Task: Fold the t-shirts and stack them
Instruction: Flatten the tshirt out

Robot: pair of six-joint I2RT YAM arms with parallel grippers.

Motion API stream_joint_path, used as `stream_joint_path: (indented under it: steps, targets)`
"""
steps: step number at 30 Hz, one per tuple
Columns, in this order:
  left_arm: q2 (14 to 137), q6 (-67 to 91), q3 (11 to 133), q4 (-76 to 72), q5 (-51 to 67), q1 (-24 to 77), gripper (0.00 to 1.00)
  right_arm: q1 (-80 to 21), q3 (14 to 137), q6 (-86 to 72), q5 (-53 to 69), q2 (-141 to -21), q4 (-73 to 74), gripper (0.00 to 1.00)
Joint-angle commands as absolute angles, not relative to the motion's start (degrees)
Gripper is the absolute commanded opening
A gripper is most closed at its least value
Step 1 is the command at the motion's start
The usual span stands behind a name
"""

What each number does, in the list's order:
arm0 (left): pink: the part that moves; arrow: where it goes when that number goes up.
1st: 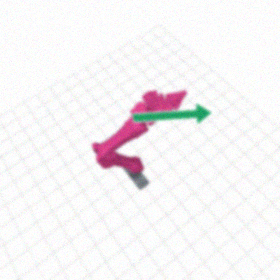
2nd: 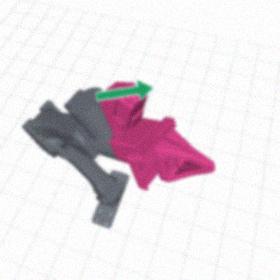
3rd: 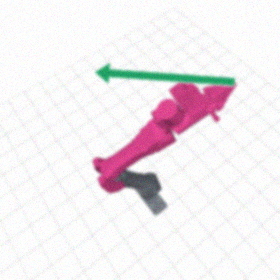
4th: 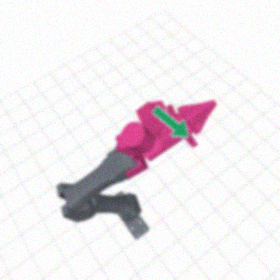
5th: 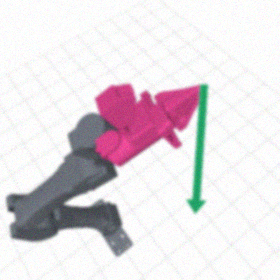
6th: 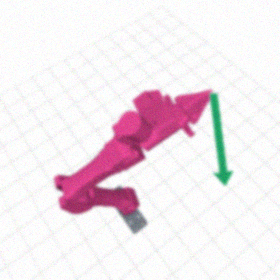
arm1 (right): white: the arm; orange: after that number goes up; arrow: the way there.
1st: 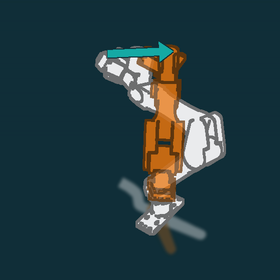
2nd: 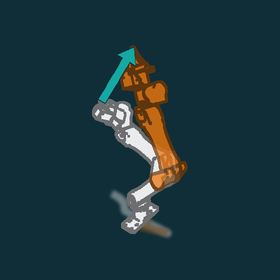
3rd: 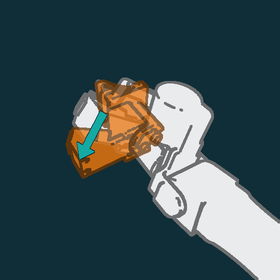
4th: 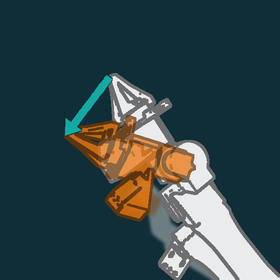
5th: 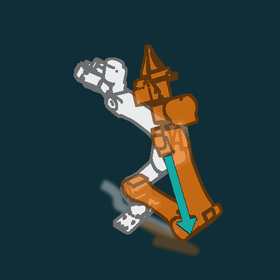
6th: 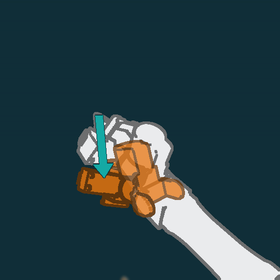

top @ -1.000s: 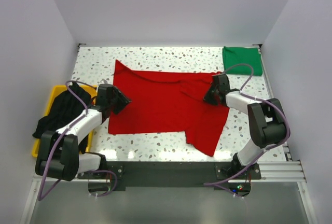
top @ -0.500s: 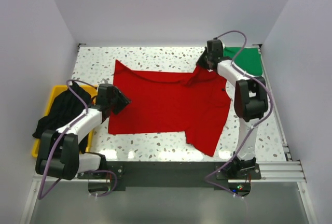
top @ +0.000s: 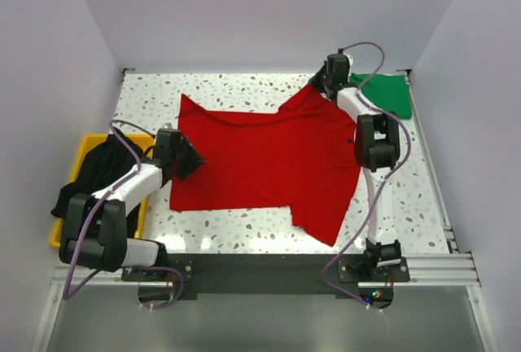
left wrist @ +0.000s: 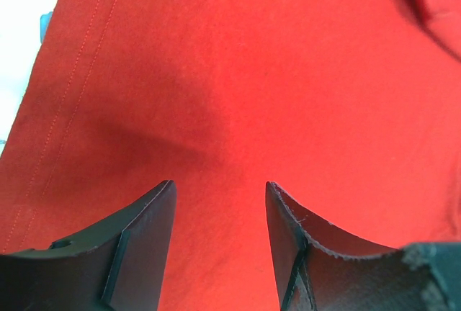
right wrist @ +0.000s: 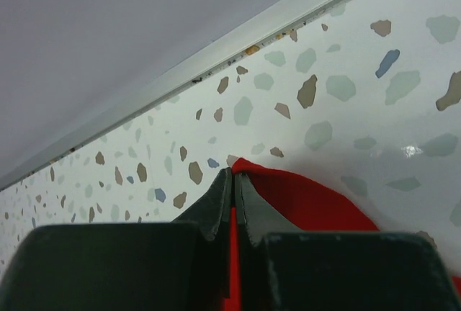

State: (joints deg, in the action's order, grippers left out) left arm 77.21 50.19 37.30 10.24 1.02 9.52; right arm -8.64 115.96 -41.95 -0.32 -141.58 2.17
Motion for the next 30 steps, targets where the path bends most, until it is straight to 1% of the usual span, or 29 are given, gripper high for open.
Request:
stream_joint_path:
  steps: [1,11,20,22,24,26,27,30]
  targets:
    - [78.66,48.60,39.99,11.16,0.18,9.76,0.57,-7.82,120.14,-42.54,-0.17,-141.85,-5.09,0.01]
    - [83.49,50.01,39.90,11.34,0.18,9.76,0.57,-5.80,122.78,-42.36,1.58,-143.17,-10.19,0.03]
    - [84.46,50.10,40.08,12.48,0.18,9.76,0.57,-4.75,123.75,-43.15,1.32,-144.84,-12.13,0.04]
    - [84.46,50.01,40.17,12.39,-1.13,9.76,0.57,-4.48,124.80,-43.33,1.84,-145.63,-11.78,0.11]
    - [84.64,49.92,40.17,12.48,-1.06,9.76,0.57,-4.13,128.38,-43.24,4.11,-147.65,-10.21,0.27]
    - [84.55,49.75,40.34,12.57,-0.97,9.76,0.57,-3.96,130.07,-42.89,4.83,-148.36,-7.56,0.34]
    - [84.55,49.66,40.69,12.66,-0.97,9.76,0.57,-3.78,130.25,-42.37,4.83,-147.92,-7.04,0.43]
    - [84.20,49.22,41.48,12.83,-0.44,9.76,0.57,-3.52,129.73,-40.88,4.48,-145.21,-3.53,0.55]
